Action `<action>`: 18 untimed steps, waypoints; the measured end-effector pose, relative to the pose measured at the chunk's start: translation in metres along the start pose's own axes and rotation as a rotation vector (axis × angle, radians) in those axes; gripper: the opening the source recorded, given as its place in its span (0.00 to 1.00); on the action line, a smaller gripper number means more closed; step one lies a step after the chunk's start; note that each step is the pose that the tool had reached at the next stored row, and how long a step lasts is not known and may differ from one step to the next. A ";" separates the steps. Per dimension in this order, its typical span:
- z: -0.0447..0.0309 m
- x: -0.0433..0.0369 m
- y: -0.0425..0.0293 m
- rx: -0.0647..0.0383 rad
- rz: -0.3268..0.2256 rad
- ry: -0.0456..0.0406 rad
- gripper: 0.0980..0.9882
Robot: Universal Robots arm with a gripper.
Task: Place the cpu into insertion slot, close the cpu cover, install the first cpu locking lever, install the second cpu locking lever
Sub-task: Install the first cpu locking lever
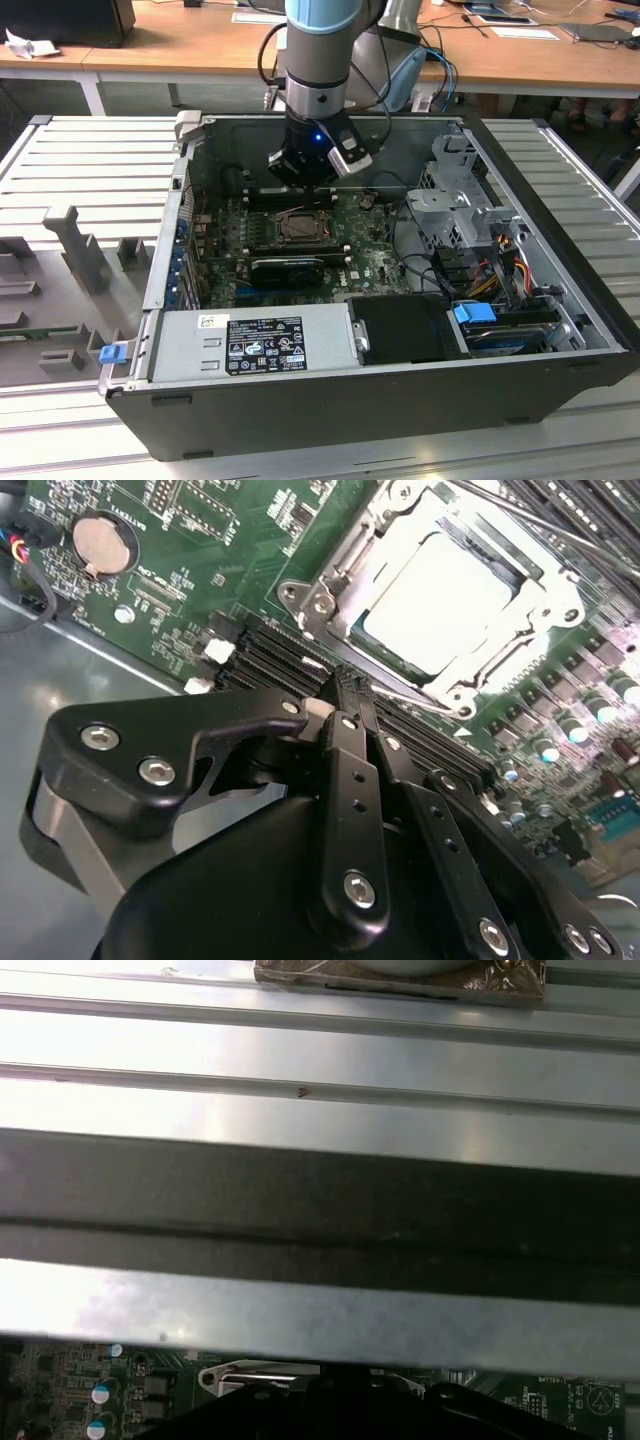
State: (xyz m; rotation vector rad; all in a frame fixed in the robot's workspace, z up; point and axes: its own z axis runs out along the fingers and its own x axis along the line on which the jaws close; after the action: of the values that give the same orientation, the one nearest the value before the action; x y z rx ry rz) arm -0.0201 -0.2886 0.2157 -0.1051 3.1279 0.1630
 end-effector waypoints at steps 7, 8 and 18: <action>0.0070 -0.0035 -0.0009 0.000 0.000 0.0000 0.01; 0.0077 -0.0036 -0.0010 0.000 0.000 0.0000 0.01; 0.0129 -0.0036 -0.0016 0.007 0.000 0.0005 0.01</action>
State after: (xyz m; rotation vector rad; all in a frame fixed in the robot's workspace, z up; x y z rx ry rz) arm -0.0163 -0.2886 0.2027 -0.1052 3.1287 0.1526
